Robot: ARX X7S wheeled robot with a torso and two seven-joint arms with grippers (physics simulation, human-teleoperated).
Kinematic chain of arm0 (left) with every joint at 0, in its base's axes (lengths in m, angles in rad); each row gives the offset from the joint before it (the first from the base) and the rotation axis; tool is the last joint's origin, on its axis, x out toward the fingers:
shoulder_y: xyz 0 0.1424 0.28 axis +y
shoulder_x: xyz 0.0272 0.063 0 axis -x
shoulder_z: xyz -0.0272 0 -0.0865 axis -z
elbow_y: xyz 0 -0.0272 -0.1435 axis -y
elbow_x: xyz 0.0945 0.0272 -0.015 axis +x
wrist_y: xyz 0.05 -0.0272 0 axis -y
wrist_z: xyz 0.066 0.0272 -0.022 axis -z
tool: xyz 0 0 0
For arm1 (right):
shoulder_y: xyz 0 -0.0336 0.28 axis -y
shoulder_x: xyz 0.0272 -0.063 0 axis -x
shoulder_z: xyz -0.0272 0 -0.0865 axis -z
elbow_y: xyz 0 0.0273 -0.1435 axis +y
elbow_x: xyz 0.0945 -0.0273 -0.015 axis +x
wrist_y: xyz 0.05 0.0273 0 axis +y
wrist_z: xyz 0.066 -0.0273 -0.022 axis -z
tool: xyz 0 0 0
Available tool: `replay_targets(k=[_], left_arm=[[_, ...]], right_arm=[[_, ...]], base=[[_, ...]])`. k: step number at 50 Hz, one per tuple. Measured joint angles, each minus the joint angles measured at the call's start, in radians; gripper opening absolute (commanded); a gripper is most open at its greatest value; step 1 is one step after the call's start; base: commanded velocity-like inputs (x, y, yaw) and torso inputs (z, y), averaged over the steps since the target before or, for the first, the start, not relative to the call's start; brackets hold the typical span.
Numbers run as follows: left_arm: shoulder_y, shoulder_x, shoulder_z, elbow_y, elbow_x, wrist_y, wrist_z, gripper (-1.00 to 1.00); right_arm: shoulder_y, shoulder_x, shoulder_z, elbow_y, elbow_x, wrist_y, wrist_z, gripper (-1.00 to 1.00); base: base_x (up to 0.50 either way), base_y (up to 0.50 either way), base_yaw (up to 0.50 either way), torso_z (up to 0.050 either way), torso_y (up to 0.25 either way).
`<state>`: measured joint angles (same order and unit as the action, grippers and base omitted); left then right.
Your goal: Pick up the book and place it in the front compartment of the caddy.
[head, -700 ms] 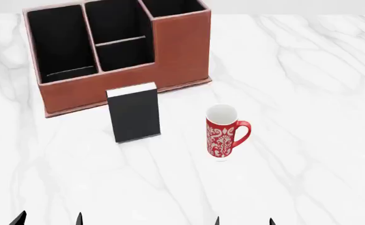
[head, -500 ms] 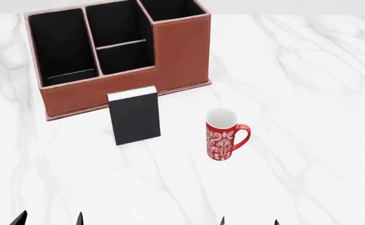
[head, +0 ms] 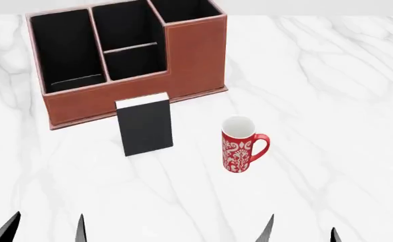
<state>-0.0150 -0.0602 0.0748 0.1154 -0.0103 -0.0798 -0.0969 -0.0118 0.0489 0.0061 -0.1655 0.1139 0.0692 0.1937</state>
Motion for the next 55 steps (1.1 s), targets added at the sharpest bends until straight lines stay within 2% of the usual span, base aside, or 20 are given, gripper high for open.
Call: replay_targets(k=[18, 25, 40, 55], left_arm=[[0.008, -0.023, 0.000, 0.444, -0.073, -0.212, -0.059, 1.00], [0.012, -0.030, -0.014, 0.558, -0.114, -0.255, -0.079, 1.00], [0.020, -0.054, -0.014, 0.680, -0.148, -0.287, -0.115, 1.00], [0.020, -0.078, -0.007, 0.748, -0.178, -0.318, -0.144, 1.00]], right_arm=[[0.023, 0.056, 0.034, -0.548, 0.115, 0.268, 0.084, 1.00], [0.044, 0.080, 0.043, -0.697, 0.144, 0.357, 0.115, 1.00], [0.070, 0.119, 0.042, -0.839, 0.180, 0.446, 0.169, 1.00], [0.072, 0.160, 0.028, -0.876, 0.208, 0.441, 0.207, 1.00]], base=[[0.00, 0.00, 0.00, 0.000, 0.000], [0.00, 0.00, 0.00, 0.000, 0.000], [0.00, 0.00, 0.00, 0.000, 0.000], [0.48, 0.09, 0.00, 0.000, 0.000]])
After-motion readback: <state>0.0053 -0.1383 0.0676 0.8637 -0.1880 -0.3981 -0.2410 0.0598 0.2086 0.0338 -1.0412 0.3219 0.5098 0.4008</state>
